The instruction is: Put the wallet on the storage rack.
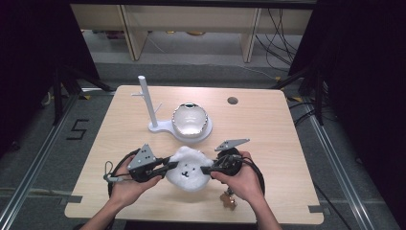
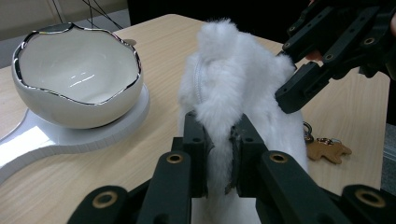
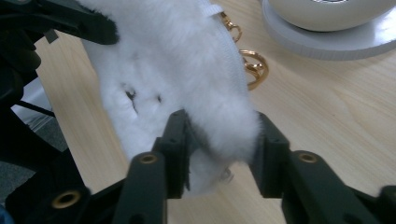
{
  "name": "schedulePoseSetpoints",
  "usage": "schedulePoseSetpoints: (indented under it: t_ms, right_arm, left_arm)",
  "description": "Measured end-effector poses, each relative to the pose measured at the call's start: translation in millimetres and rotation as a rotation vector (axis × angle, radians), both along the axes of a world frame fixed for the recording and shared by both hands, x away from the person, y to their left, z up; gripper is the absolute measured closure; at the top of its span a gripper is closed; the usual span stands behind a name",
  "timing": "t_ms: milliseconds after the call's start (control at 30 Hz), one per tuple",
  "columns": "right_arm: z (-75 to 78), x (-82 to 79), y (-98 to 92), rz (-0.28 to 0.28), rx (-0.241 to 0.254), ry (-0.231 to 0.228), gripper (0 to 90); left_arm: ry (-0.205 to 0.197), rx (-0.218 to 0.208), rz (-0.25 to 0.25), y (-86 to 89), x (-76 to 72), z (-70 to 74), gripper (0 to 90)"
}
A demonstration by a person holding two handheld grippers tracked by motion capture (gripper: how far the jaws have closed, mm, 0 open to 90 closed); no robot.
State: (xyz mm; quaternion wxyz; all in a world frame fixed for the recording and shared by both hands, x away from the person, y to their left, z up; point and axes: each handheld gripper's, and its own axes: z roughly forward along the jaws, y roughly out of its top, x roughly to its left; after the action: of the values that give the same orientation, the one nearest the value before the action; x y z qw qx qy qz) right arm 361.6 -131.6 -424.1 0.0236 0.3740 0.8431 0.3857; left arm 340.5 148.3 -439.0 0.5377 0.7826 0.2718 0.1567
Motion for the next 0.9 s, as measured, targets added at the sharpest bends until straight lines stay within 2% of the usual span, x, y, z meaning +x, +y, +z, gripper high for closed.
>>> schedulePoseSetpoints:
  t_ms: [33,133,167,200,233,300,333,367,400,433,500,533,567,600,667,700,733,800,833,867,900]
  right_arm:
    - [0.3,-0.4,-1.2,-0.019,0.016,-0.010,72.8]
    - [2.3,-1.1,-2.6,-0.025,0.025,-0.034,76.9]
    - [1.6,0.1,-2.4,-0.012,0.030,-0.077,77.8]
    - [1.6,0.1,-2.4,-0.012,0.030,-0.077,77.8]
    - [3.8,-3.9,-0.6,-0.043,0.035,-0.065,78.8]
    - [4.7,-2.7,-2.4,-0.027,0.017,-0.081,79.1]
    - [5.7,-5.2,-0.9,-0.039,0.028,-0.080,79.4]
    - [5.0,-3.1,-2.2,-0.023,0.016,-0.126,79.5]
    - [6.7,-4.7,-1.6,-0.037,0.010,-0.120,79.6]
    - [6.8,-4.4,-1.4,-0.028,0.007,-0.141,79.7]
    - [7.3,-5.1,-0.5,-0.031,0.016,-0.139,79.8]
    - [9.0,-5.3,-0.7,-0.033,-0.011,-0.173,80.1]
    - [9.0,-5.3,-0.7,-0.033,-0.011,-0.173,80.1]
    - [9.2,-3.9,-0.2,-0.016,-0.012,-0.210,80.3]
    - [10.8,-5.6,0.1,-0.036,-0.013,-0.198,80.4]
    - [10.8,-5.2,0.6,-0.037,-0.019,-0.211,80.5]
    - [12.0,-4.7,1.2,-0.035,-0.027,-0.231,80.5]
    - [12.8,-4.7,1.5,-0.037,-0.033,-0.238,80.5]
    - [13.0,-3.8,2.1,-0.025,-0.033,-0.251,80.5]
    - [14.7,-1.1,1.4,-0.014,-0.049,-0.299,80.5]
    - [14.7,-1.1,1.4,-0.014,-0.049,-0.299,80.5]
  left_arm:
    - [-0.002,-0.013,0.003,0.1,-0.3,0.0,78.3]
    - [-0.006,-0.021,0.008,0.0,-0.9,0.8,78.0]
    - [-0.006,-0.021,0.008,0.0,-0.9,0.8,77.8]
    - [-0.016,-0.030,0.006,-0.4,-0.4,0.6,77.8]
    - [-0.022,-0.034,0.003,-0.4,0.3,0.8,77.1]
    - [-0.027,-0.027,0.009,0.1,0.2,1.5,76.6]
    - [-0.035,-0.027,0.009,0.4,0.5,1.7,75.3]
    - [-0.035,-0.027,0.009,0.4,0.5,1.7,74.7]
    - [-0.042,-0.025,0.012,0.7,1.0,2.1,73.7]
    - [-0.042,-0.025,0.012,0.7,1.0,2.1,72.6]
    - [-0.049,-0.022,0.016,1.2,1.7,2.4,69.0]
    - [-0.056,-0.024,0.017,1.7,2.9,2.4,66.3]
    - [-0.056,-0.024,0.017,1.7,2.9,2.4,63.1]
    - [-0.065,-0.028,0.029,2.3,3.6,2.7,59.8]
    - [-0.071,-0.022,0.035,2.9,3.7,3.3,53.8]
    - [-0.076,-0.027,0.039,3.3,4.0,3.2,53.8]
    - [-0.084,-0.025,0.050,4.6,3.6,3.8,48.4]
    - [-0.090,-0.023,0.061,5.4,3.1,3.8,43.6]
    - [-0.099,-0.016,0.066,6.8,2.9,3.6,43.6]
    - [-0.104,0.001,0.083,10.0,1.3,4.0,40.0]
    - [-0.104,0.001,0.083,10.0,1.3,4.0,38.9]
